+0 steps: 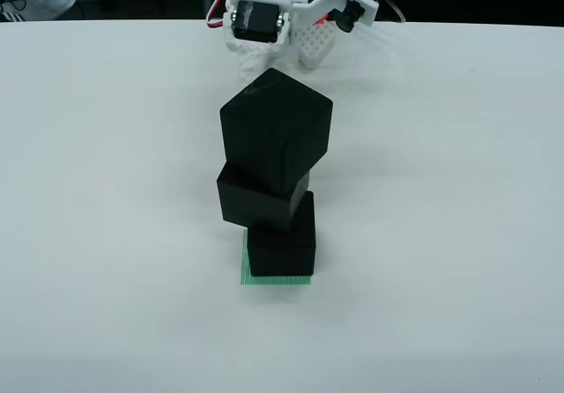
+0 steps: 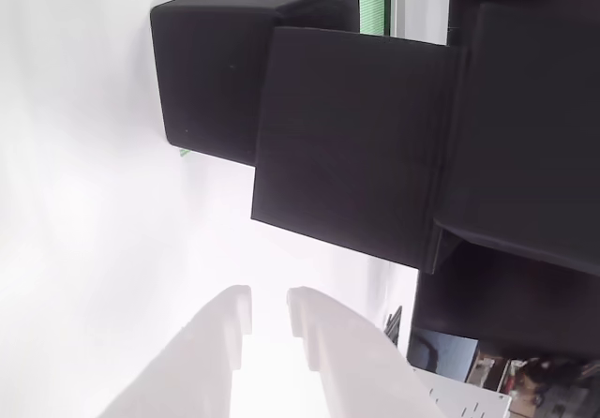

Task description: Stack 3 Blocks on the chosen place.

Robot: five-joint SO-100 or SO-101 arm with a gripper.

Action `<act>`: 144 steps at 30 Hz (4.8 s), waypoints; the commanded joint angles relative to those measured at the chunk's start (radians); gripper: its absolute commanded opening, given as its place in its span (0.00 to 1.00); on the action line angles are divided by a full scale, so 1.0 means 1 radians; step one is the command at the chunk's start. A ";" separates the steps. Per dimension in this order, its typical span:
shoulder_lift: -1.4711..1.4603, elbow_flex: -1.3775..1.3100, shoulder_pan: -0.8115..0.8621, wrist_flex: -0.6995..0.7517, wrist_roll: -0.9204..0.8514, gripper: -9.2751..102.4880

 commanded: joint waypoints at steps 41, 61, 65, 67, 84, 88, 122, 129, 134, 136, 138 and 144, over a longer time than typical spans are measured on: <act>0.008 0.048 -0.025 -0.058 0.020 0.12; 0.014 0.051 -0.101 -0.063 0.020 0.12; 0.014 0.052 -0.101 -0.063 0.020 0.12; 0.014 0.052 -0.101 -0.063 0.020 0.12; 0.014 0.052 -0.101 -0.063 0.018 0.12; 0.014 0.052 -0.101 -0.063 0.018 0.12; 0.014 0.052 -0.101 -0.063 0.018 0.12; 0.014 0.052 -0.101 -0.063 0.018 0.12; 0.014 0.052 -0.101 -0.063 0.018 0.12; 0.014 0.052 -0.101 -0.063 0.018 0.12; 0.014 0.052 -0.101 -0.063 0.018 0.12; 0.014 0.052 -0.101 -0.063 0.018 0.12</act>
